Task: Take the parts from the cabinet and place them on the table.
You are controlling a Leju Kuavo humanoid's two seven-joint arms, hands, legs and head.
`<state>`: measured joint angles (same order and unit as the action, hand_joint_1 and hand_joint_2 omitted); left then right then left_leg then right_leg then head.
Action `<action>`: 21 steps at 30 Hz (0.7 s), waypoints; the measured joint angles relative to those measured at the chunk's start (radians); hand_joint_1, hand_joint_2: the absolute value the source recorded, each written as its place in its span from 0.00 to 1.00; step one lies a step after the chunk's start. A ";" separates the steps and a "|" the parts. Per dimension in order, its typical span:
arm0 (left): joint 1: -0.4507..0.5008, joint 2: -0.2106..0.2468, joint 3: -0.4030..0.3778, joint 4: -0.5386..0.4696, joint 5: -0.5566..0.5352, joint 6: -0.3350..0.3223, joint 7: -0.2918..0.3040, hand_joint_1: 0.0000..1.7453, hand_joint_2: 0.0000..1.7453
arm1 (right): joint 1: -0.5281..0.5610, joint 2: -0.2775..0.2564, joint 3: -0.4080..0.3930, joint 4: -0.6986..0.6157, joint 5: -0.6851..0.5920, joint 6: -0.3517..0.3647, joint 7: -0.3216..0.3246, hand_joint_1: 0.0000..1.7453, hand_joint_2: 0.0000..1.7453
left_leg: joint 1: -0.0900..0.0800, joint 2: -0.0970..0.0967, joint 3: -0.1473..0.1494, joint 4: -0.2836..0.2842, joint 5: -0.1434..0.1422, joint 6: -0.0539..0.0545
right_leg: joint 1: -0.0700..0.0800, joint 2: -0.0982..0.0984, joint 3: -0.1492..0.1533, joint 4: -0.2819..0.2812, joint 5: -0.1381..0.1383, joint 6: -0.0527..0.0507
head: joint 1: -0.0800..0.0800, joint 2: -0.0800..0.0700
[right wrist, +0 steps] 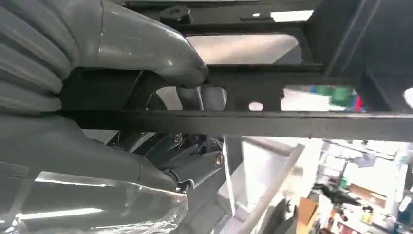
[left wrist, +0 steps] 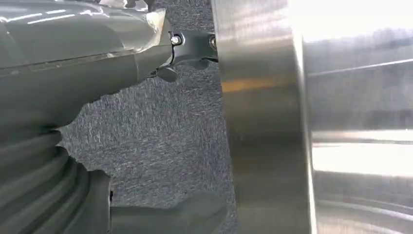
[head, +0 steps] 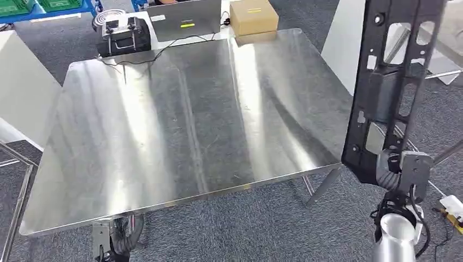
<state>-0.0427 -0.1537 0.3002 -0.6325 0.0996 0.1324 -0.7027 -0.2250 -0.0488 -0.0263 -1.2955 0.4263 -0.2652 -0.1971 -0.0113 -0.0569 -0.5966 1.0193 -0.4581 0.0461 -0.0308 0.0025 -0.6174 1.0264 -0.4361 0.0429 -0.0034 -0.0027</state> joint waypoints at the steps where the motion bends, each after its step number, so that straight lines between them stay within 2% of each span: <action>1: 0.000 0.002 0.003 0.000 -0.002 -0.003 0.000 0.00 1.00 | -0.008 0.000 0.003 0.009 0.043 -0.005 0.027 1.00 1.00 | 0.002 0.010 0.000 0.009 -0.008 -0.006 | -0.007 0.000 0.001 -0.002 0.002 -0.006 | 0.002 0.000; 2: -0.002 0.002 0.003 0.000 -0.005 -0.005 0.000 0.00 1.00 | -0.019 -0.003 0.004 0.022 0.094 -0.005 0.057 1.00 1.00 | 0.003 0.028 -0.013 0.039 -0.032 -0.015 | -0.007 -0.001 0.002 -0.002 0.002 -0.014 | -0.007 0.000; 3: -0.005 0.002 0.005 0.000 -0.008 -0.007 0.000 0.00 1.00 | -0.035 -0.006 0.006 0.047 0.168 -0.012 0.093 1.00 1.00 | 0.007 0.039 -0.041 0.098 -0.068 -0.021 | -0.007 -0.001 0.002 -0.002 0.002 -0.020 | -0.009 0.000; 5: -0.007 0.002 0.006 0.002 -0.019 -0.015 0.000 0.00 1.00 | -0.084 -0.022 0.008 0.127 0.359 -0.036 0.176 1.00 1.00 | 0.014 0.049 -0.121 0.258 -0.138 -0.030 | -0.007 -0.001 0.001 -0.002 0.001 -0.020 | -0.010 0.000; 6: -0.007 0.003 0.006 0.003 -0.026 -0.018 0.000 0.00 1.00 | -0.117 -0.035 0.011 0.183 0.465 -0.049 0.223 1.00 1.00 | 0.017 0.050 -0.147 0.304 -0.145 -0.032 | -0.007 -0.001 0.000 -0.002 0.001 -0.020 | -0.010 0.000; 7: -0.007 0.003 0.006 0.003 -0.027 -0.026 0.000 0.00 1.00 | -0.151 -0.048 0.015 0.247 0.569 -0.071 0.272 1.00 1.00 | 0.019 0.050 -0.148 0.300 -0.129 -0.031 | -0.007 0.000 0.001 -0.002 0.001 -0.020 | -0.011 0.000; 8: -0.008 0.003 0.006 0.003 -0.032 -0.032 0.000 0.00 1.00 | -0.189 -0.061 0.021 0.308 0.666 -0.095 0.319 1.00 1.00 | 0.021 0.051 -0.127 0.252 -0.094 -0.029 | -0.007 0.000 0.002 -0.002 0.001 -0.020 | -0.010 0.000; 9: -0.010 0.004 0.006 0.003 -0.038 -0.032 0.000 0.00 1.00 | -0.226 -0.073 0.030 0.364 0.754 -0.120 0.360 1.00 1.00 | 0.021 0.054 -0.086 0.172 -0.053 -0.025 | -0.007 0.001 0.004 -0.002 0.002 -0.020 | -0.011 0.000; 10: -0.011 0.005 0.006 0.001 -0.045 -0.032 0.000 0.00 1.00 | -0.263 -0.083 0.037 0.410 0.814 -0.132 0.392 1.00 1.00 | 0.021 0.058 -0.031 0.077 -0.015 -0.020 | -0.007 0.002 0.007 -0.003 0.002 -0.019 | -0.010 0.000; 11: -0.013 0.005 0.006 -0.003 -0.047 -0.031 0.000 0.00 1.00 | -0.300 -0.096 0.045 0.453 0.854 -0.135 0.409 1.00 1.00 | 0.020 0.072 0.004 0.008 -0.011 -0.015 | -0.005 0.003 0.013 -0.002 0.002 -0.018 | -0.011 0.000; 12: -0.015 0.003 0.005 -0.004 -0.048 -0.031 0.000 0.00 1.00 | -0.324 -0.109 0.050 0.488 0.868 -0.137 0.417 1.00 1.00 | 0.014 0.069 -0.001 0.007 -0.015 -0.017 | 0.005 0.004 0.015 -0.006 -0.002 -0.011 | -0.006 0.000; 14: -0.016 0.003 0.005 -0.006 -0.050 -0.031 0.000 0.00 1.00 | -0.354 -0.120 0.060 0.540 0.878 -0.140 0.423 1.00 1.00 | 0.011 0.064 -0.003 0.010 -0.015 -0.010 | 0.001 0.003 0.021 -0.015 0.001 0.003 | -0.006 0.000; 15: -0.016 0.003 0.005 -0.006 -0.050 -0.030 -0.001 0.00 1.00 | -0.364 -0.125 0.064 0.558 0.879 -0.141 0.424 1.00 1.00 | 0.010 0.062 -0.002 0.006 -0.012 -0.003 | 0.002 0.003 0.026 -0.027 0.007 0.013 | -0.008 0.000; 16: -0.015 0.003 0.006 -0.008 -0.050 -0.030 -0.001 0.00 1.00 | -0.370 -0.131 0.068 0.574 0.879 -0.142 0.425 1.00 1.00 | 0.021 0.060 0.018 -0.014 0.008 0.011 | 0.011 0.002 0.020 -0.025 0.008 0.021 | -0.005 0.000; 17: -0.016 0.000 0.006 -0.009 -0.051 -0.030 -0.001 0.00 1.00 | -0.374 -0.137 0.071 0.592 0.881 -0.142 0.424 1.00 1.00 | 0.018 0.061 0.019 -0.021 0.016 0.015 | 0.009 0.001 0.010 0.003 -0.011 0.015 | -0.003 0.000; 18: -0.016 0.001 0.006 -0.009 -0.051 -0.030 -0.001 0.00 1.00 | -0.378 -0.140 0.073 0.604 0.883 -0.142 0.424 1.00 1.00 | 0.018 0.060 0.016 -0.021 0.021 0.024 | 0.009 0.001 -0.017 0.060 -0.046 0.005 | -0.002 0.000; 19: -0.015 0.001 0.007 -0.009 -0.051 -0.029 0.000 0.00 1.00 | -0.380 -0.144 0.076 0.617 0.884 -0.143 0.425 1.00 1.00 | 0.016 0.060 0.013 -0.021 0.022 0.025 | 0.010 0.001 -0.051 0.136 -0.081 -0.003 | -0.001 0.000; 20: -0.013 0.000 0.007 -0.009 -0.051 -0.029 0.000 0.00 1.00 | -0.381 -0.147 0.078 0.626 0.897 -0.143 0.430 1.00 1.00 | 0.013 0.059 0.011 -0.020 0.022 0.026 | 0.010 0.001 -0.091 0.218 -0.113 -0.006 | -0.001 0.000; 21: -0.012 -0.001 0.007 -0.009 -0.051 -0.029 0.000 0.00 1.00 | -0.386 -0.149 0.085 0.638 0.929 -0.140 0.450 1.00 1.00 | 0.010 0.058 0.010 -0.020 0.023 0.027 | 0.013 0.001 -0.119 0.277 -0.129 -0.005 | 0.001 0.000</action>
<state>-0.0549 -0.1545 0.3075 -0.6413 0.0484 0.1034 -0.7031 -0.6114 -0.1976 0.0583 -0.6577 1.3552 -0.4048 0.2524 -0.0014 0.0015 -0.5871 0.9997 -0.4352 0.0734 -0.0182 0.0032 -0.7362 1.3037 -0.5647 0.0378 -0.0027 -0.0027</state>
